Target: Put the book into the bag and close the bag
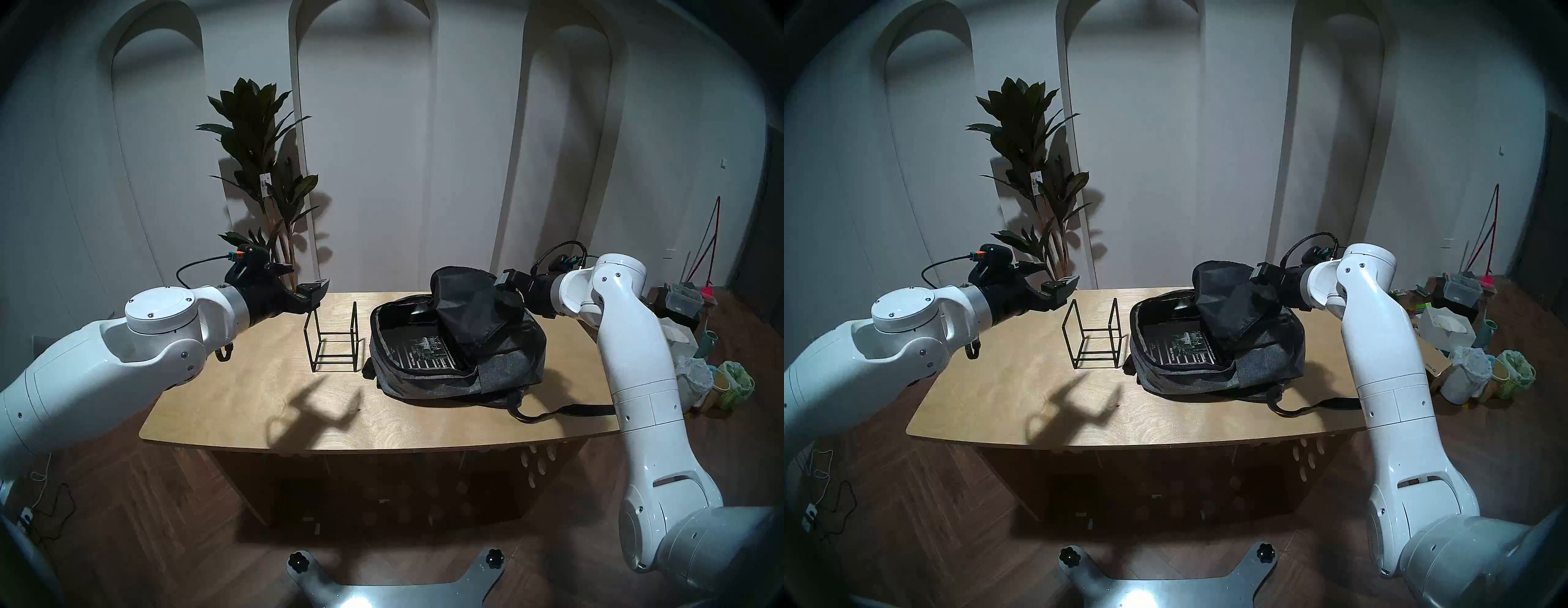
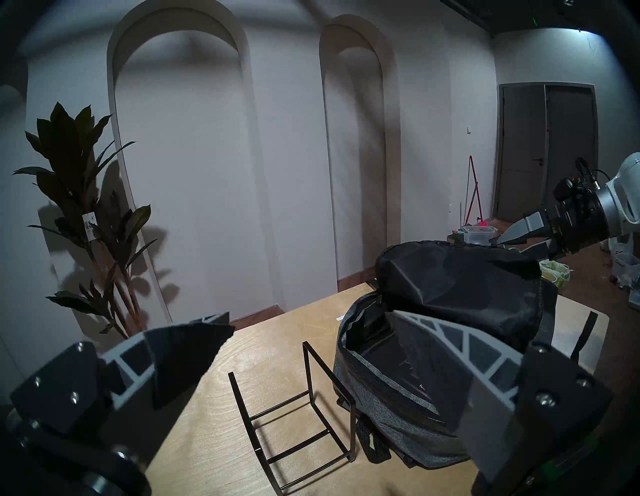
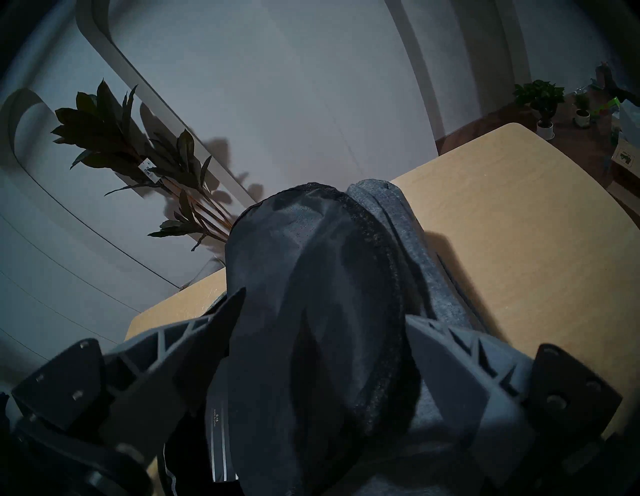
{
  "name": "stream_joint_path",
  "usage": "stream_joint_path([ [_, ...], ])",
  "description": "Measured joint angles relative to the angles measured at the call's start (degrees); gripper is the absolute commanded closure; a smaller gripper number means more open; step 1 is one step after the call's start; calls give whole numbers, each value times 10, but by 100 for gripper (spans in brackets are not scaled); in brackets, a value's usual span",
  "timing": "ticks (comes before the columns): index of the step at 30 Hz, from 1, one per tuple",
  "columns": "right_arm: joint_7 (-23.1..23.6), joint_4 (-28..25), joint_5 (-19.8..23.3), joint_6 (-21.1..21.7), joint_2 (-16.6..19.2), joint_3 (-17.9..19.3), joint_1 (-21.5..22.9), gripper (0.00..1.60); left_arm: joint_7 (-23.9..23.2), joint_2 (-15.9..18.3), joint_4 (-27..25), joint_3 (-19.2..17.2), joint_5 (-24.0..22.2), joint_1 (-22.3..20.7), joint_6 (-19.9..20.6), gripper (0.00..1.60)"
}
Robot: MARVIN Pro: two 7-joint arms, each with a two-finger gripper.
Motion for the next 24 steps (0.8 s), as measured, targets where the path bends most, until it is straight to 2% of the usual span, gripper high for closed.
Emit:
stream_joint_path([
  [7, -56, -5, 74, 0, 19, -17, 7, 0, 5, 4, -3, 1, -4, 2, -8, 0],
  [10, -89, -5, 119, 0, 29, -28, 12, 0, 8, 6, -4, 1, -4, 4, -12, 0],
  [12, -102, -5, 136, 0, 32, -33, 13, 46, 10, 7, -4, 1, -4, 4, -14, 0],
  [13, -113, -5, 151, 0, 35, -37, 15, 76, 10, 8, -4, 1, -4, 5, -15, 0],
  [14, -127, -5, 169, 0, 38, -42, 17, 80, 11, 9, -5, 2, -4, 6, -17, 0],
  [17, -151, -4, 201, 0, 43, -52, 22, 109, 13, 11, -5, 2, -4, 7, -20, 0],
  [18, -162, -4, 217, 0, 46, -57, 25, 109, 14, 12, -6, 2, -4, 8, -22, 0],
  [20, -165, -3, 242, 0, 49, -65, 30, 94, 16, 14, -6, 2, -4, 10, -25, 0],
  [24, -165, -2, 289, 0, 56, -84, 44, 99, 18, 20, -8, 2, -7, 14, -33, 0],
])
